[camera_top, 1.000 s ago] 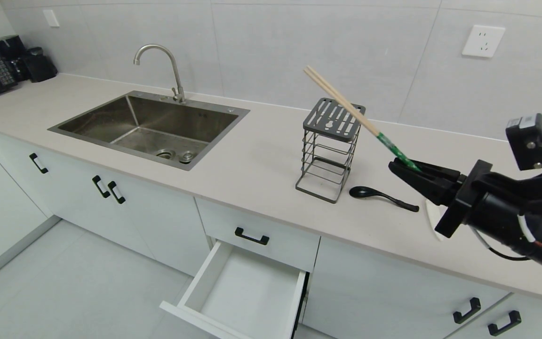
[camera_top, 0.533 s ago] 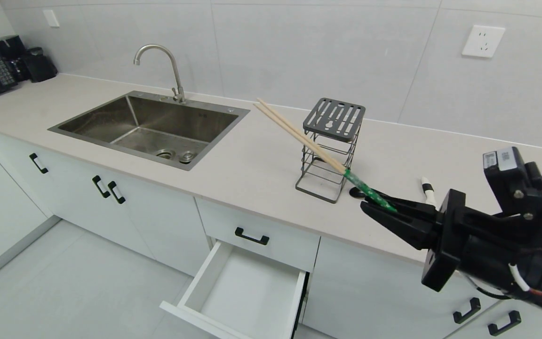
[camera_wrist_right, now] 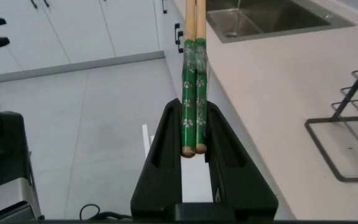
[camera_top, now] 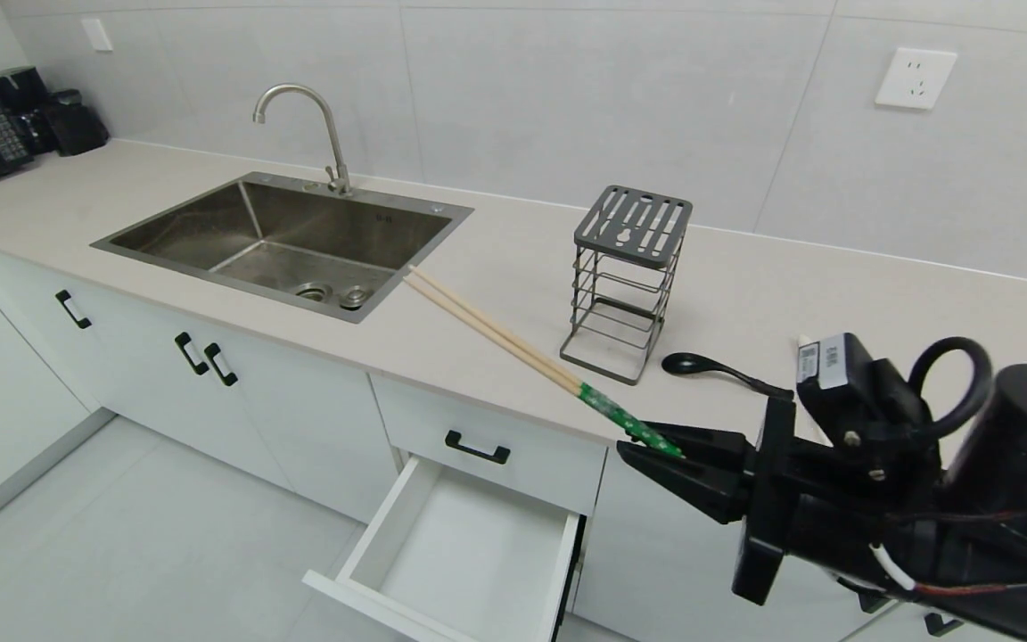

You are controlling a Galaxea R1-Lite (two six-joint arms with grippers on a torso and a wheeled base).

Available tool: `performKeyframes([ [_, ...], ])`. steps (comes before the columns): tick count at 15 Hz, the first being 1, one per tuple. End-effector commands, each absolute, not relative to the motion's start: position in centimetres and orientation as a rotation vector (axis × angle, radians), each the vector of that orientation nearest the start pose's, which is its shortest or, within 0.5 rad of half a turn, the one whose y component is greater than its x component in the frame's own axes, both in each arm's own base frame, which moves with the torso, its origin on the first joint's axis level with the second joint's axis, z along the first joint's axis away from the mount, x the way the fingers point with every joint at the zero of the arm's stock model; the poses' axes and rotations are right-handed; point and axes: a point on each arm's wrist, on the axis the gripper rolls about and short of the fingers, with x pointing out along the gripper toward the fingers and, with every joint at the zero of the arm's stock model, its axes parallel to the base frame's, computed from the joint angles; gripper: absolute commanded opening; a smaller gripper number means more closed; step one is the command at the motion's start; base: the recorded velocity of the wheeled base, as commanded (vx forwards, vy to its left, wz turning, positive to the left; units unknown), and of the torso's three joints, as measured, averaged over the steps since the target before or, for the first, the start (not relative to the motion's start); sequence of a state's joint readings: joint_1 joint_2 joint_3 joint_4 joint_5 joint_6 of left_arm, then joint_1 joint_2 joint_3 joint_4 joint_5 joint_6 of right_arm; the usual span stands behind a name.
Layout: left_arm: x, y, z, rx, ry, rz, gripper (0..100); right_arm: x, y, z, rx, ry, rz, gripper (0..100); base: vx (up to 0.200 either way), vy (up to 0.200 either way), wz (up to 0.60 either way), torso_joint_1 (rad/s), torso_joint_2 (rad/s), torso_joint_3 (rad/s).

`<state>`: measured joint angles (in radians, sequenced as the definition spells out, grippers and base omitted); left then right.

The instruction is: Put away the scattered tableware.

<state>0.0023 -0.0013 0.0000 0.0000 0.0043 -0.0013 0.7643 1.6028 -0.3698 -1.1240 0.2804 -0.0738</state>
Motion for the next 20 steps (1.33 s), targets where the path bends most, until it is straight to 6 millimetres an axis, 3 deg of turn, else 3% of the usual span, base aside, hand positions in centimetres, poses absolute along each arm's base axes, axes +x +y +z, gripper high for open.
performKeyframes([
  [1, -2.3, 0.0, 7.5, -0.002, 0.000, 0.008, 100, 17.8, 18.7, 13.5, -0.109, 0.124, 1.071, 0, 0.000, 0.000, 0.00, 0.000, 0.00, 0.000],
  [6, -2.3, 0.0, 7.5, -0.002, 0.000, 0.008, 100, 18.0, 21.0, 12.1, -0.110, 0.176, 1.111, 0, 0.000, 0.000, 0.00, 0.000, 0.00, 0.000],
  [9, -2.3, 0.0, 7.5, -0.002, 0.000, 0.006, 100, 18.3, 21.6, 12.0, -0.111, 0.173, 1.117, 0, 0.000, 0.000, 0.00, 0.000, 0.00, 0.000],
  [16, -2.3, 0.0, 7.5, -0.002, 0.000, 0.006, 100, 19.4, 23.2, 9.4, -0.193, 0.224, 1.058, 0, 0.000, 0.000, 0.00, 0.000, 0.00, 0.000],
  [20, -2.3, 0.0, 7.5, -0.002, 0.000, 0.008, 100, 19.9, 23.5, 8.8, -0.229, 0.206, 1.057, 0, 0.000, 0.000, 0.00, 0.000, 0.00, 0.000],
])
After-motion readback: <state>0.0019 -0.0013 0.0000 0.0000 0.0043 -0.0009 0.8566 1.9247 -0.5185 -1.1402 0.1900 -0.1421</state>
